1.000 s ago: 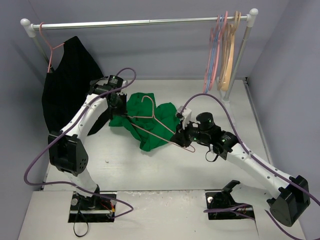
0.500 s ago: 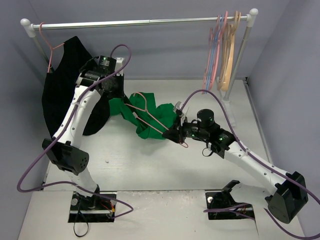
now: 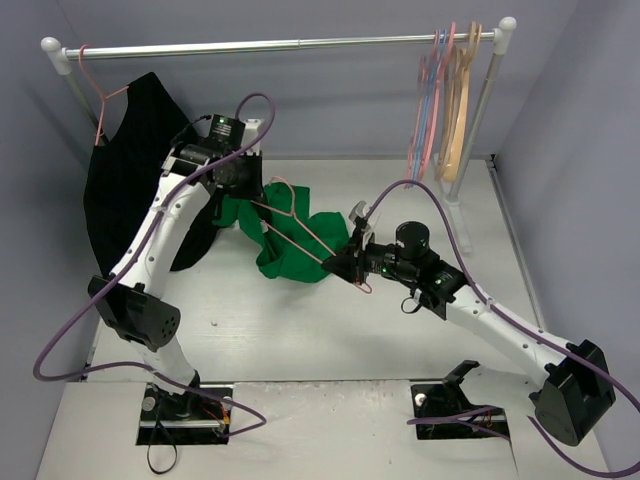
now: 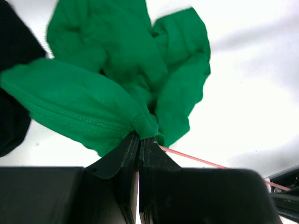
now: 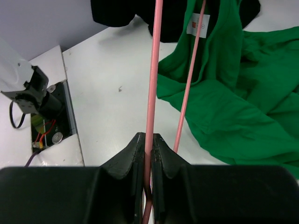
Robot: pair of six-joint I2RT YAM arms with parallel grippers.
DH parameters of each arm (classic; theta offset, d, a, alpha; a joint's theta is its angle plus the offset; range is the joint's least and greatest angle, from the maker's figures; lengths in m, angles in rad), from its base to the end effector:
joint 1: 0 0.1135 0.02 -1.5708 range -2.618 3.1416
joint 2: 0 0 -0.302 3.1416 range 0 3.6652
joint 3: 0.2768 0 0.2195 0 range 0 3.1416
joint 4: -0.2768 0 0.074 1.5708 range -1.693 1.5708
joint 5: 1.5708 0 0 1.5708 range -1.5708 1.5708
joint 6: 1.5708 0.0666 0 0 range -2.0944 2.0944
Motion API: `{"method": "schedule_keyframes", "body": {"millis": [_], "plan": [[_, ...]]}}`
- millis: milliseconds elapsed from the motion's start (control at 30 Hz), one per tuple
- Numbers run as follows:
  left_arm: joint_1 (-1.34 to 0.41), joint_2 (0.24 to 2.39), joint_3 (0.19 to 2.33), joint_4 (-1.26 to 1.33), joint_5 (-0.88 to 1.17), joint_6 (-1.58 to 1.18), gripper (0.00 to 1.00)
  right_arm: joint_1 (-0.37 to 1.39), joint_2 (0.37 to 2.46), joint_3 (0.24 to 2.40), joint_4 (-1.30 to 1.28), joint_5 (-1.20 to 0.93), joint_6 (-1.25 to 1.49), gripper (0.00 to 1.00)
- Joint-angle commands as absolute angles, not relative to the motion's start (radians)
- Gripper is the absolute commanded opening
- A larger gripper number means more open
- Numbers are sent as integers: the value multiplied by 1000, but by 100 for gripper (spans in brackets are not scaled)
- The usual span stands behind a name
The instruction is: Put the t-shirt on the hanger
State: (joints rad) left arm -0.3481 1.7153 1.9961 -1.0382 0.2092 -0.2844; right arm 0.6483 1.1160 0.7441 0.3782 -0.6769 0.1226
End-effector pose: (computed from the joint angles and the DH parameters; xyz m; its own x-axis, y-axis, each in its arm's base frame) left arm 0.3251 -0.1327 0.4329 -0.7533 -0.0186 -0.6574 0.2752 0.8989 -0.3408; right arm 0.1595 0.1732 0.3648 -0.1136 0.0335 -0.9930 -0.9633 0.2409 0.1184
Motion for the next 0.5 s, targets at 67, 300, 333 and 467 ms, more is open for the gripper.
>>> {"method": "schedule_keyframes", "body": {"millis": [67,300,333,467], "plan": [[-388,1614,1985,-963,198,-360,3,626,1094,727,620,-612,147,0],[-440,1608,2074,-999,142,-365,4,623,1115,726,670,-609,164,0],[-454,1594,2077,-997,124,-364,4,621,1112,723,672,-603,166,0],[-463,1578,2094,-994,117,-364,4,615,1094,703,687,-591,172,0]]}}
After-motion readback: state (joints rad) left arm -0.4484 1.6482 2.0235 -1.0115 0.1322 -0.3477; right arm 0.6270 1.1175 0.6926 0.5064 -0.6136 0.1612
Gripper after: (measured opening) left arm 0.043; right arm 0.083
